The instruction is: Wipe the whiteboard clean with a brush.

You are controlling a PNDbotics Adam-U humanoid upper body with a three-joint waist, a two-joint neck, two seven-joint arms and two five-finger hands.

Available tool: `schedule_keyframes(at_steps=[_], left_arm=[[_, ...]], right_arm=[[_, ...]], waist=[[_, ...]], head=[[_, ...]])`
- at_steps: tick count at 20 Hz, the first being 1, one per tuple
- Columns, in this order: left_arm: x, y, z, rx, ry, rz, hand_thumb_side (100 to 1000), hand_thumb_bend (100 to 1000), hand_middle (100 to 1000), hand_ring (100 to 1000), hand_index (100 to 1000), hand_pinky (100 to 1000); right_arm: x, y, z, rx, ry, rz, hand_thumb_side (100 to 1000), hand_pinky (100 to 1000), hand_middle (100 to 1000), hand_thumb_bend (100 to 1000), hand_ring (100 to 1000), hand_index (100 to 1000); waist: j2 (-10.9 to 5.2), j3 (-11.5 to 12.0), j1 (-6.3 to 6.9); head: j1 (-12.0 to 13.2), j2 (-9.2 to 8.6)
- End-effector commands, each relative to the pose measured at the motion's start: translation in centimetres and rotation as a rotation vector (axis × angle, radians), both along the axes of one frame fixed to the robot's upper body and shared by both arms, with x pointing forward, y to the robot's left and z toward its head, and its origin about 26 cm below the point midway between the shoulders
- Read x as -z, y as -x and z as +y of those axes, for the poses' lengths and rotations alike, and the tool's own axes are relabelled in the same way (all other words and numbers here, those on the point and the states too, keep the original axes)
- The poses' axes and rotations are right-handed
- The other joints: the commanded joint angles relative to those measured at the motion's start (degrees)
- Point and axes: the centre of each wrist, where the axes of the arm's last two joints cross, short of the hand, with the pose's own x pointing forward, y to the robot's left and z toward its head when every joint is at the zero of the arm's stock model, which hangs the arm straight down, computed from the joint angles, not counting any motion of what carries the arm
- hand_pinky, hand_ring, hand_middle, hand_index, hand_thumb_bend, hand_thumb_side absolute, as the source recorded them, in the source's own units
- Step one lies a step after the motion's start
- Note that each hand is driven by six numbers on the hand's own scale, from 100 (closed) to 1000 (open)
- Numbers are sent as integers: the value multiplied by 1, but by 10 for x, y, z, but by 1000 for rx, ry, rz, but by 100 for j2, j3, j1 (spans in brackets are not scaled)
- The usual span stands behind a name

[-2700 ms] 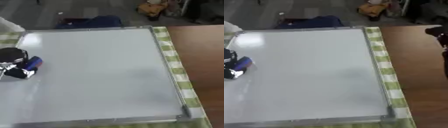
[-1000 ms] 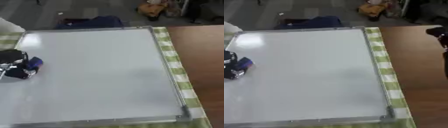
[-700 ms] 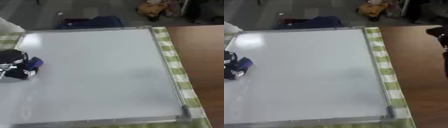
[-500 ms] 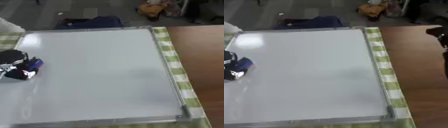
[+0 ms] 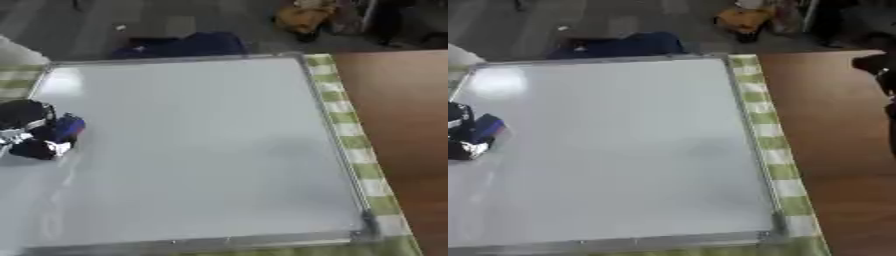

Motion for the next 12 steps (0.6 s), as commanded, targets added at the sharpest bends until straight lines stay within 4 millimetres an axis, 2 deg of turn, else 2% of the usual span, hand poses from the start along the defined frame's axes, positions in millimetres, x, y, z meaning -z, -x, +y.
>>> schedule_keyframes(at_steps=[1,12], left_arm=[[-4,4,18,-45,-7,-14,712,100,174,372,157,609],[-8,6,31,-97,23,-46,708,100,164,360,158,602]], right_arm=[[-10,3,-2,5,26,-25,992,773,488,244,640,572],[-9,3,-2,5,26,-25,989,774,488,246,640,572]], waist=[[-92,-7,-19],[-97,-20,-18]], head=[[-8,-72],[-1,-52]])
